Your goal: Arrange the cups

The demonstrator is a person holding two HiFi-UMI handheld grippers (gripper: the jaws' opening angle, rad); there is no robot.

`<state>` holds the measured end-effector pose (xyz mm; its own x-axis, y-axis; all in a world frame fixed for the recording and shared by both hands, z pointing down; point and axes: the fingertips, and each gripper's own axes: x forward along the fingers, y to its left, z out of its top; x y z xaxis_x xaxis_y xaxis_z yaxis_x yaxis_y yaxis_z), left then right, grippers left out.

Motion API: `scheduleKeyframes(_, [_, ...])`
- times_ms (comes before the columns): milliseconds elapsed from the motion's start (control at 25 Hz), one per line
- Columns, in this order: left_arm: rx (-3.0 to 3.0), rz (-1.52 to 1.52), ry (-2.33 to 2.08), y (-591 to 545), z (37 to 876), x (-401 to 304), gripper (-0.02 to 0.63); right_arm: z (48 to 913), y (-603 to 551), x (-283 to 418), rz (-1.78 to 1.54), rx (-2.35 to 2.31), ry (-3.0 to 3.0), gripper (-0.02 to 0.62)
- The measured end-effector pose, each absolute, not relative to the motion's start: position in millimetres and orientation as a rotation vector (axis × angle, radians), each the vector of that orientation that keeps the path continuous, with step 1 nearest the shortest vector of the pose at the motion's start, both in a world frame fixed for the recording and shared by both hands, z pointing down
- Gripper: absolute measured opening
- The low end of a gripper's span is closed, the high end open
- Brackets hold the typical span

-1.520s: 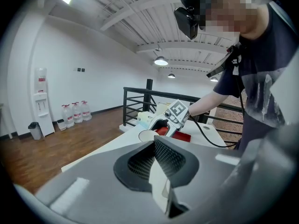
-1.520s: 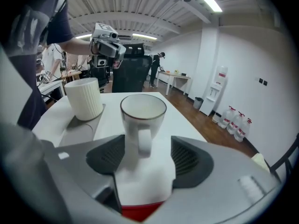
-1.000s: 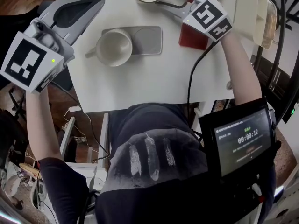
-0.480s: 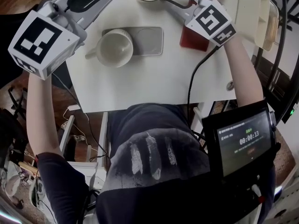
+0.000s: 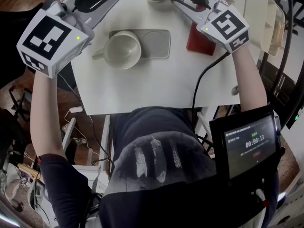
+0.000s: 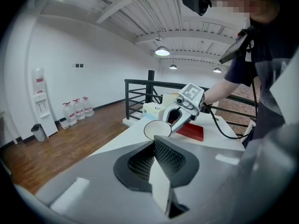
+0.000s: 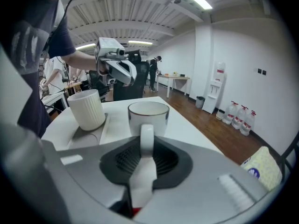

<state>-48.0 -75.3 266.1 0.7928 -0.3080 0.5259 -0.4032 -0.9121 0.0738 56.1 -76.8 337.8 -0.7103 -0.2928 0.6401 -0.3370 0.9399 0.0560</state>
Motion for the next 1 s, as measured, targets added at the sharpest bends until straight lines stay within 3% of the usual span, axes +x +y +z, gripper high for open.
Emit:
scheduleKeyframes(240, [2.786,0.781,-0.571,-73.5,268.7,-49.4,0.015,349.0,-73.9,63.0,0.048,0.439,-2.379,0.083])
scheduleKeyframes(320, [2.790,0.793,-0.570,-74.5,269.6,-50.4,0.015,349.6,-74.1,62.2,0.033,0.433,-2.377,0.193])
scheduleKeyframes(400, [2.804,0.807,-0.566,-75.2,270.7,-50.1,0.015,346.1,-75.3,60.8,0.023,0.438,-2.382,0.209])
scheduleKeyframes(600, [2.814,0.854,-0.563,-74.9,275.1,-45.6,0.015,347.1,-71.9,54.6,-0.039,0.404,-2.356,0.179])
scheduleKeyframes(680, [2.816,0.864,-0.562,-77.6,274.6,-47.8,0.015,347.9,-76.0,51.3,-0.048,0.412,-2.346,0.075])
scheduleKeyframes(1000, [2.808,0.874,-0.589,-75.8,278.9,-52.1,0.015,343.8,-74.1,54.4,0.018,0.466,-2.385,0.064])
